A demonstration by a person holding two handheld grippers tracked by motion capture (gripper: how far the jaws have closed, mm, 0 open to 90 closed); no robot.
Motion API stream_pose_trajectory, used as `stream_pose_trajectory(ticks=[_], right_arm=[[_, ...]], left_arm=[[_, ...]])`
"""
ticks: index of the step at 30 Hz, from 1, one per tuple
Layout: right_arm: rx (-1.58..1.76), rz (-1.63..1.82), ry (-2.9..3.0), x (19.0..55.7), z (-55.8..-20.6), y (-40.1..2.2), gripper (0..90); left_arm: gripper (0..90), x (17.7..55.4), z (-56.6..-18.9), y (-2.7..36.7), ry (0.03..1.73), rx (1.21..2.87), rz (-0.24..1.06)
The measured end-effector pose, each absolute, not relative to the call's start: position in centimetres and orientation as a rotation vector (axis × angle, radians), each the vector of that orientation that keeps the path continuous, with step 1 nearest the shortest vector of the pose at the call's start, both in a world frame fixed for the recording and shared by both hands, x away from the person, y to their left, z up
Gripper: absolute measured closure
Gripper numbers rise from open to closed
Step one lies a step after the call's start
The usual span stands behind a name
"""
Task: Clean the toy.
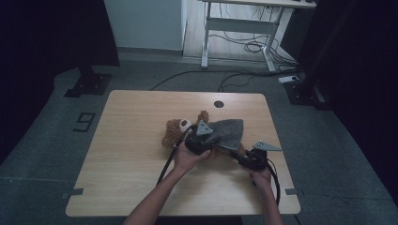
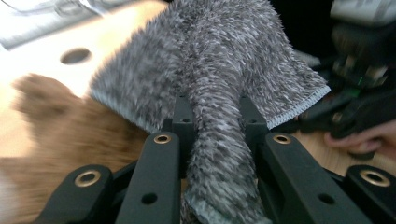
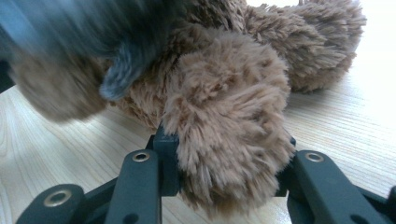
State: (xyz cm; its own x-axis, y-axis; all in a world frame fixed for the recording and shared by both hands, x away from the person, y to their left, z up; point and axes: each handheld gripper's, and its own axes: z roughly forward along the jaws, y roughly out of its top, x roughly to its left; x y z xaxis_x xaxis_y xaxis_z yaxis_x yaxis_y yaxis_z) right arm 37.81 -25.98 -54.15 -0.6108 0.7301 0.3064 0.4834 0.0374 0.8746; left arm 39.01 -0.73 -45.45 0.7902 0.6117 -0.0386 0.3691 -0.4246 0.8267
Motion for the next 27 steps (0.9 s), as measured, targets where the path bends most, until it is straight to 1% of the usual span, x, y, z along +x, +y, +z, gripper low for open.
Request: stream_pose_trajectory(ticks=[3, 6, 11, 19, 24, 27], right_arm=[[1.244, 1.579, 2.096, 37.8, -54.0, -26.1, 59.2], [1.247, 1.579, 2.098, 37.8, -54.2, -26.2, 59.2], [1.244, 1.578, 2.098, 37.8, -54.1, -26.3, 59.2], [1.245, 1.583, 2.097, 37.8, -54.2, -26.3, 59.2], [1.244, 1.588, 2.099, 37.8, -54.3, -26.3, 59.2], [1.247, 1.593, 2.095, 37.8, -54.3, -26.4, 59.2]], left_arm=[[74.3, 38.7, -47.2, -1.2, 0.738, 2.072, 0.302], [74.4, 38.4, -47.6, -1.0, 0.745, 2.073, 0.288], [74.7, 37.6, -49.3, 0.4, 0.763, 2.119, 0.28], [74.8, 37.0, -51.7, 1.5, 0.813, 2.147, 0.247], [74.7, 36.8, -51.7, 1.7, 0.82, 2.14, 0.241], [74.6, 36.5, -50.7, 2.0, 0.805, 2.11, 0.258]])
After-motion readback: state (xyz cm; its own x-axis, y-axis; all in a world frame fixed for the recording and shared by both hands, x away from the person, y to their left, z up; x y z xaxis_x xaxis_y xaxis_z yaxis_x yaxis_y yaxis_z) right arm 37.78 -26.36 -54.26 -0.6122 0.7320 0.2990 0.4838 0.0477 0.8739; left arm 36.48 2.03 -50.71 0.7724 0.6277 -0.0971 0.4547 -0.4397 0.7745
